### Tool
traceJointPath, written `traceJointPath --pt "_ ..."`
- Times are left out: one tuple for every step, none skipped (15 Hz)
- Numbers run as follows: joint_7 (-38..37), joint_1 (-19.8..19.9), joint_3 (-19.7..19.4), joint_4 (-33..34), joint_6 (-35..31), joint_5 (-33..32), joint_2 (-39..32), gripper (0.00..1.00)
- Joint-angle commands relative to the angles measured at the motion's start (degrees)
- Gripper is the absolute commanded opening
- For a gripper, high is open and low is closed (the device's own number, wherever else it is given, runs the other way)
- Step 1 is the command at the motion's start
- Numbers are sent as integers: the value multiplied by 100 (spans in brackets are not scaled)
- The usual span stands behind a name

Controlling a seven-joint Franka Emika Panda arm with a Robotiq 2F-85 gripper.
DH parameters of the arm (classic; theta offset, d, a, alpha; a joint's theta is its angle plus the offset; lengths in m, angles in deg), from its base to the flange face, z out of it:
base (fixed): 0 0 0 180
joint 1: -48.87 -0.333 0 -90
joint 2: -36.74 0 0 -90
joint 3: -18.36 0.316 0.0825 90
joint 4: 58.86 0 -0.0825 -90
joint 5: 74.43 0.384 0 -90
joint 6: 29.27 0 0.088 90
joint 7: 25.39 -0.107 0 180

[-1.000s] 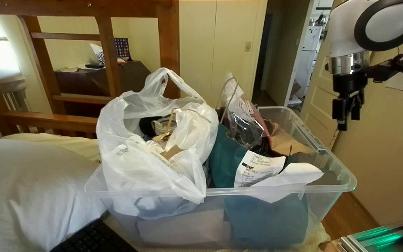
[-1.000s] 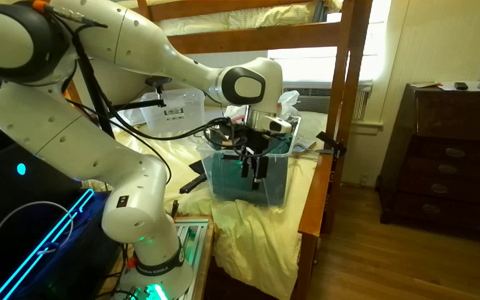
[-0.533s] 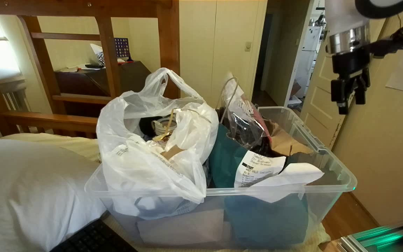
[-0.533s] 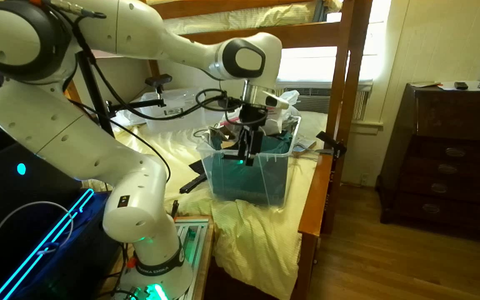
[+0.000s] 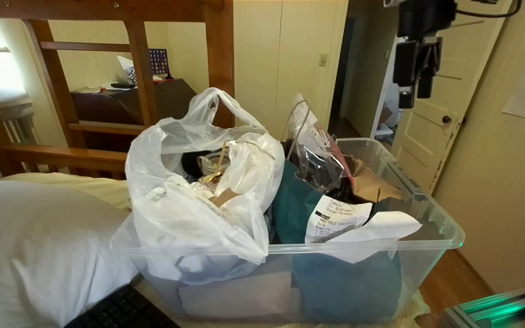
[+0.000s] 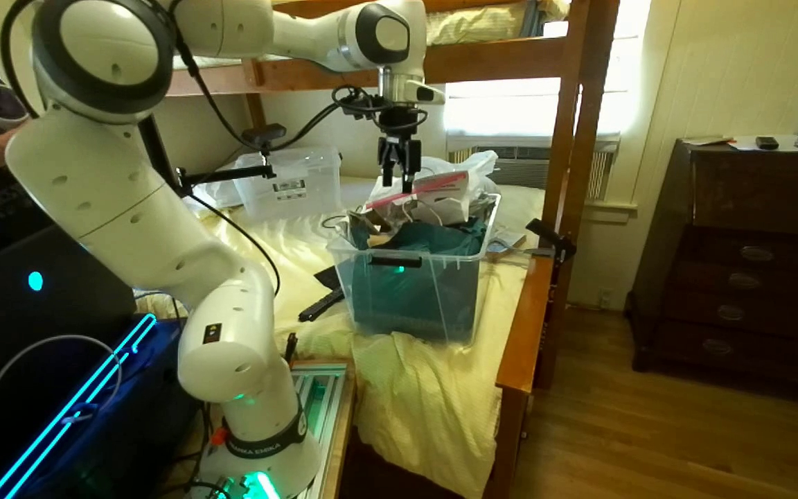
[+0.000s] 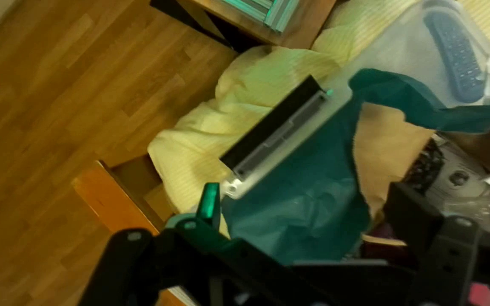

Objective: Take an item out of the plastic bag and put it on the bed

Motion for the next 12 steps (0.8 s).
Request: traceJointPath --pt "-318 -94 619 1397 154 -411 -1410 100" --pt "-527 77 877 1705 393 -348 -1702 100" --pt "-862 88 1008 1989 511 -285 -1992 100" --pt "-978 -126 961 2248 531 -350 -2295 100" --pt "-590 -144 712 1424 171 -207 -1482 100" --pt "-710 -192 748 1657 227 -212 -1737 100" --pt "-778 -233 745 1826 268 -225 -1932 100" --pt "-805 -258 728 1934 287 -232 -2065 100" --pt "-812 -269 714 1996 310 -235 -2147 100" --pt "-815 -275 708 2033 324 -236 -2189 100" --pt "-817 -280 706 2054 342 -236 -2204 100" --pt "-820 -283 708 2073 356 -237 -2207 100"
